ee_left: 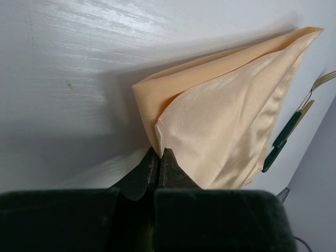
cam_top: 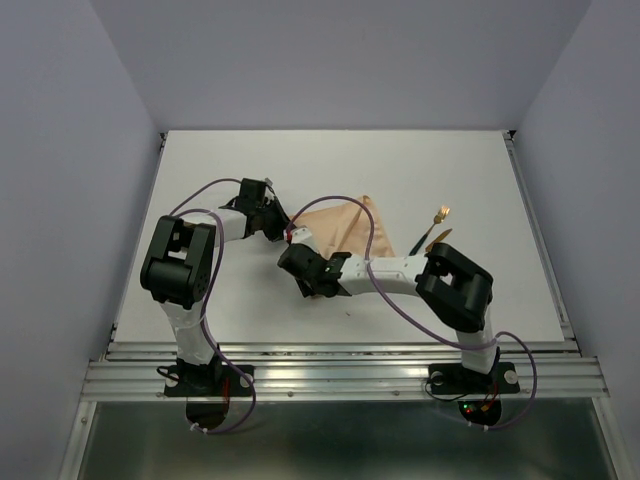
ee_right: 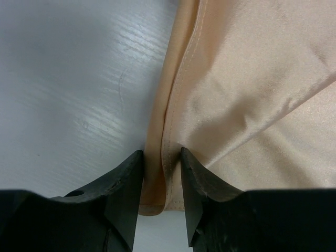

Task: Fold the napkin into a case and place the utensils inside
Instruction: Pick up the upper triangle-folded napkin from the center of the board.

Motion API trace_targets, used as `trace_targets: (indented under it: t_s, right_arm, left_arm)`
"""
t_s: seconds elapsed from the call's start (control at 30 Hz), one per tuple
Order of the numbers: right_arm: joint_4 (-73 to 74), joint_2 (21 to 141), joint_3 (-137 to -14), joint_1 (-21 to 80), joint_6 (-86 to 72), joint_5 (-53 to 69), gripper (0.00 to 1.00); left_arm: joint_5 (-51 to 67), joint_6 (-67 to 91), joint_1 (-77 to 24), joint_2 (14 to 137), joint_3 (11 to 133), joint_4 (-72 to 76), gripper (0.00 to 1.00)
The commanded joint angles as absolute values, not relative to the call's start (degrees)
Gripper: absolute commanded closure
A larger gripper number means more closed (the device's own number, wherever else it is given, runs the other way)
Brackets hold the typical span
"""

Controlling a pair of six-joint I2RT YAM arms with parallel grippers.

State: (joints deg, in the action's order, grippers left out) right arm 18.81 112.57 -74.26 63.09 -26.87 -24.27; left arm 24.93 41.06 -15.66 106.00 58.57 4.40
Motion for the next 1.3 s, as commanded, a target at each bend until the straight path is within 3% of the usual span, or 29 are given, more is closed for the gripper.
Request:
trace_targets:
  t_s: [0.0,0.23,0.27,0.3,0.37,0.43,0.63,1.27]
  right_arm:
    - [19.4,114.5,-77.5,63.5,-28.0,-28.1,0.6]
    - [19.8,115.7,-78.1,64.5,-28.0,-30.2,0.58]
    - [20.0,115.9,-78.4,64.5,-28.0,-30.8,0.61]
    - [20.6,116.4,-78.8,64.5,-28.2,-31.9,0.74]
    - [21.1,116.9,-79.0,65.0,-28.5,-32.8,0.9]
    - [21.1,116.9,-79.0,65.0,-28.7,-33.3,0.99]
    - [20.2,114.2,-79.0,65.0,-26.0,-34.2,0.99]
    - [17.4,108.9,-89.0,65.0,-20.5,-18.1,0.99]
  left_arm:
    - [24.5,41.2,-15.6,103.5,58.0,4.2,1.0]
    - [24.0,41.7,-15.6,103.2,58.0,4.2,1.0]
    - [23.9,41.7,-15.5,103.2,58.0,4.2,1.0]
    - [23.8,41.8,-15.6,103.2,57.9,4.2,1.0]
    - [23.8,41.8,-15.5,103.1,57.8,4.2,1.0]
    - [23.7,41.8,-15.5,102.8,57.7,4.2,1.0]
    - [23.4,41.0,-14.7,101.7,58.4,3.0,1.0]
    - [22.5,35.4,-5.2,89.1,64.4,-7.8,1.0]
